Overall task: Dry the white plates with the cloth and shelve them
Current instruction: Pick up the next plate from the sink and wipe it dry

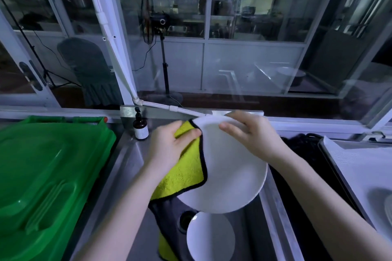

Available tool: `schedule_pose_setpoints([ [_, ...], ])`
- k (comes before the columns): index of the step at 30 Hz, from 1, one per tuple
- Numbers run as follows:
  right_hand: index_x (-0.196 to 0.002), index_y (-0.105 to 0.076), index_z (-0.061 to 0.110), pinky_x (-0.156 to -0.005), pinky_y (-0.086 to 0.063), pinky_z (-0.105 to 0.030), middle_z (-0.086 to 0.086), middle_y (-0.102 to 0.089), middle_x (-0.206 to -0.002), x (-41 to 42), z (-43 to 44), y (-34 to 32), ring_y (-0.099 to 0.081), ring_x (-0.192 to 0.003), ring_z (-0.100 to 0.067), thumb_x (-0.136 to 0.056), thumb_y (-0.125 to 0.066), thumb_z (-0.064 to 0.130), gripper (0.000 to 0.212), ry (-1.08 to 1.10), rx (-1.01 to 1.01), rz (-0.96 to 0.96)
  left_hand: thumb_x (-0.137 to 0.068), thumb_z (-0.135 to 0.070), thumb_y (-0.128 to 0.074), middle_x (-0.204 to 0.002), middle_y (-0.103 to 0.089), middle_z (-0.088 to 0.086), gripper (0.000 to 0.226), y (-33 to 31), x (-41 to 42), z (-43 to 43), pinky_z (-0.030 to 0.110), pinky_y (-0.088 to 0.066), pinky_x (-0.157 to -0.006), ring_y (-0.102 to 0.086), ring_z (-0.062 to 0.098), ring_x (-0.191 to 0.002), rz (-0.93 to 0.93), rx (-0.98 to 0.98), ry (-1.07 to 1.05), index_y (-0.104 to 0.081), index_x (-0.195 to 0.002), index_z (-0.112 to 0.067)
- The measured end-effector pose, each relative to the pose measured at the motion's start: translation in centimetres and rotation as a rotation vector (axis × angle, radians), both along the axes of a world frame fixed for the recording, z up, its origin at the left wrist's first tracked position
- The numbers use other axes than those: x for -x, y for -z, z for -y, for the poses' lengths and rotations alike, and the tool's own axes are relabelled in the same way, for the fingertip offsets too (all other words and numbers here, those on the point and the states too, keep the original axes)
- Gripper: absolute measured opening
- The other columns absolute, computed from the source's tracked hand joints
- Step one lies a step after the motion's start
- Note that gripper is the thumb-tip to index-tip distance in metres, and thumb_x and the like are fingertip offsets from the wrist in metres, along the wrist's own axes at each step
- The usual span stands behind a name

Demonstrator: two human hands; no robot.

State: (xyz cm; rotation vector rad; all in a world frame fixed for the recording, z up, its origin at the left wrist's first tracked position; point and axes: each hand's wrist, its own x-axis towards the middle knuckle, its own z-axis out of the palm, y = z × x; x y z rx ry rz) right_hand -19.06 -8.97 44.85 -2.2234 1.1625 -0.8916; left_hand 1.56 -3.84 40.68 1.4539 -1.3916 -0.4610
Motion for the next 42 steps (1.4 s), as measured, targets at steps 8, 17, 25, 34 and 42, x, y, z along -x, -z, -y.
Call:
schedule_pose_setpoints([
  [8,-0.095,-0.074,0.012,-0.072,-0.048,-0.028,0.002,-0.072,-0.079,-0.7,-0.4,1.7,-0.064,-0.074,-0.014,-0.098,-0.062,0.025,0.018,-0.022,0.139,-0.074,-0.071,-0.067,-0.062,-0.059,-0.038,0.018,0.075,1.6,0.5,-0.1,0.031,-0.022,-0.055,-0.03,0.012,-0.058,0.016,0.015,0.074,-0.054,-0.072,0.007],
  [17,-0.081,-0.061,0.036,-0.053,-0.034,-0.011,0.015,-0.055,-0.059,0.4,-0.1,2.5,-0.045,-0.056,0.0,-0.102,-0.054,0.027,0.023,0.216,-0.034,0.317,-0.084,-0.051,-0.068,-0.069,-0.067,0.002,0.035,3.5,-1.2,0.3,0.03,-0.042,-0.065,-0.051,0.01,-0.063,-0.301,-0.021,-0.084,-0.069,-0.082,-0.016],
  [25,-0.096,-0.073,0.013,-0.069,-0.045,-0.026,0.003,-0.07,-0.075,-0.8,-0.7,1.6,-0.061,-0.07,-0.011,-0.098,-0.062,0.024,0.016,-0.02,0.169,-0.07,-0.077,-0.048,-0.074,-0.085,-0.071,0.012,0.032,0.3,0.0,1.4,0.038,-0.047,-0.07,-0.061,0.018,-0.074,0.119,-0.069,0.221,-0.073,-0.087,-0.018],
  [34,-0.073,-0.066,0.027,-0.061,-0.04,-0.018,0.02,-0.062,-0.062,-2.4,-1.6,5.0,-0.05,-0.059,0.007,-0.1,-0.055,0.029,0.029,0.6,-0.12,0.736,-0.088,-0.047,-0.066,-0.058,-0.063,-0.016,0.03,4.6,2.8,-0.7,0.022,-0.046,-0.055,-0.056,0.004,-0.057,-0.838,-0.138,-0.468,-0.068,-0.081,-0.018],
  [42,-0.094,-0.07,0.032,-0.072,-0.051,-0.029,0.008,-0.075,-0.084,1.1,0.8,1.8,-0.069,-0.078,-0.009,-0.087,-0.067,0.047,0.018,0.026,-0.272,0.337,-0.086,-0.044,-0.07,-0.079,-0.074,-0.004,0.02,2.1,-0.6,-0.5,0.044,-0.054,-0.08,-0.065,0.017,-0.076,-0.43,-0.019,-0.248,-0.073,-0.079,-0.025],
])
